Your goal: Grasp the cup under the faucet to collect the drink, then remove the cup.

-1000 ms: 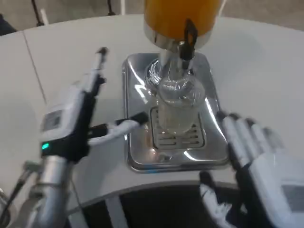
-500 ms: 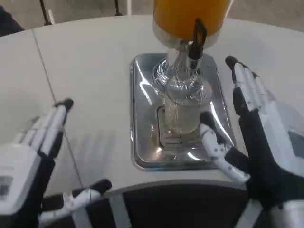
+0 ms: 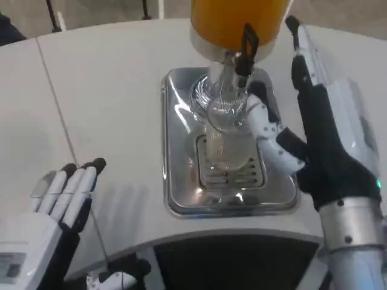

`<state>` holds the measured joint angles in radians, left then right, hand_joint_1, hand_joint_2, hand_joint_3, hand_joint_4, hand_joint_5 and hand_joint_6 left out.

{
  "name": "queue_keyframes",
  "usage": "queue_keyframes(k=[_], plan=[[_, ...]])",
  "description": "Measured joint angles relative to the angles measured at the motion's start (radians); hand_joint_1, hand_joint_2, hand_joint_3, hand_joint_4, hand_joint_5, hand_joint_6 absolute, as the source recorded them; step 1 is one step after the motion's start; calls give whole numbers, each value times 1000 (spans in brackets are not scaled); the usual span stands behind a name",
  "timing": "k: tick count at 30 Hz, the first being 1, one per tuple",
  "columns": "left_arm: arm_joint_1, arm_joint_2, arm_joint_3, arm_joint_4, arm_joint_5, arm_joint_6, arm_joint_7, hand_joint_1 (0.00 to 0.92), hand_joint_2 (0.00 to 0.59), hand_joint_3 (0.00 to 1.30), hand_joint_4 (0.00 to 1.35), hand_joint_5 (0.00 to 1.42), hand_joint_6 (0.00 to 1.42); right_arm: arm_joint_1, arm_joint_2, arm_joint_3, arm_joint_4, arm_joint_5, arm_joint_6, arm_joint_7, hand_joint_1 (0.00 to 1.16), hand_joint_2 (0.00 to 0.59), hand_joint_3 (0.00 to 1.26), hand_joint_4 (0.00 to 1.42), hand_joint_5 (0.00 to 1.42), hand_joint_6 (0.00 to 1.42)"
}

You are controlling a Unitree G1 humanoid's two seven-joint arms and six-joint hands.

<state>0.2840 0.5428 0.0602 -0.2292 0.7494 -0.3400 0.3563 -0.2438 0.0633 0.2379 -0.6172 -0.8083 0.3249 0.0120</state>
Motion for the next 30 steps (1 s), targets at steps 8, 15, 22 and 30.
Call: queue_keyframes(k=[8,15,22,30], plan=[[16,-5,0,4,-38,-22,-28,70,103,0,0,0,0,-105,27,-1,78,137,-4,-33,289,577,0,0,0,47],[20,-7,4,4,-38,-25,-35,61,100,0,0,0,0,-148,40,-5,141,227,-13,-31,229,560,0,0,0,34],[22,-17,9,4,-39,-25,-38,57,99,0,0,0,0,-142,-3,8,145,268,-20,11,217,557,0,0,0,32],[20,-29,9,4,-37,-16,-53,8,77,0,0,0,0,-144,-57,22,95,248,34,85,156,530,0,0,0,31]])
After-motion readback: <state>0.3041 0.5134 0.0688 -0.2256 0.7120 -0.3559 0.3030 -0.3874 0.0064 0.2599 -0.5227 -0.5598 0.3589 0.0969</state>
